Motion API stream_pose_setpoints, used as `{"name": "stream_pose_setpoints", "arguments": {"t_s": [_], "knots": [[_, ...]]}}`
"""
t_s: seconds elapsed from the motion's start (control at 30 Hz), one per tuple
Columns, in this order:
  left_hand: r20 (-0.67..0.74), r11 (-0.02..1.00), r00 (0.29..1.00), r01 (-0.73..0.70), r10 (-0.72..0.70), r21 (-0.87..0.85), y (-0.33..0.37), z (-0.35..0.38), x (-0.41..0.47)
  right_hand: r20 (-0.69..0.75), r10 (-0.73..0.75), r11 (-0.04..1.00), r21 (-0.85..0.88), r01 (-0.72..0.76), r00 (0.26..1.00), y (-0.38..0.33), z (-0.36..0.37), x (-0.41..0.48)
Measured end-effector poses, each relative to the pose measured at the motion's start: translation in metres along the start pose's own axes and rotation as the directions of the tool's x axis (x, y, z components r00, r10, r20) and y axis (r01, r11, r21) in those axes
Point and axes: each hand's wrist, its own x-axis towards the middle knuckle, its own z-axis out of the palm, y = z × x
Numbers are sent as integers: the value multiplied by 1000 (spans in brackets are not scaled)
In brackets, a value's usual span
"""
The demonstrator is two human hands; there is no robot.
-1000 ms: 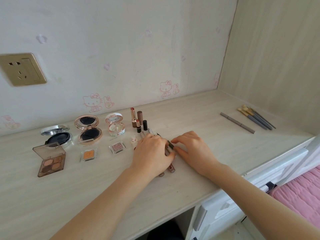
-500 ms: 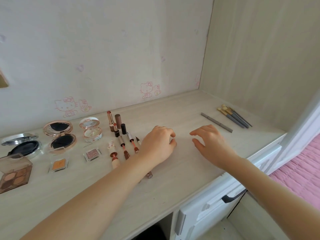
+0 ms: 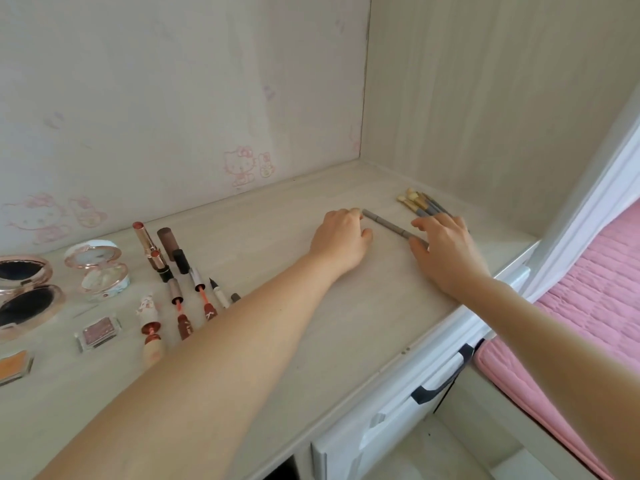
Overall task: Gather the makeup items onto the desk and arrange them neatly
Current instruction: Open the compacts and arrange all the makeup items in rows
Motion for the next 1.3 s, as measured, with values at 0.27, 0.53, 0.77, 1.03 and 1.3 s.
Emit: {"name": "stream_pose_setpoints", "arguments": {"t_s": [0.27,0.53,0.77,1.03,1.3], "knots": [[123,987,989,-102,87,121,-7,10,38,-38,-81,996,-27,80,996,4,5,-2],[161,975,980,-141,113,173,-11,11,40,-21,-91,996,17,91,996,6,5,-3],[167,969,982,-128,93,211,-14,3,28,1,-132,988,81,132,991,4,2,-5],[104,984,986,-142,131,111,-33,-27,0,-39,-136,976,164,141,990,-5,-7,-18],[3,971,998,-58,60,-231,-53,-75,-49,-103,-191,944,252,211,976,-40,-23,-44]]}}
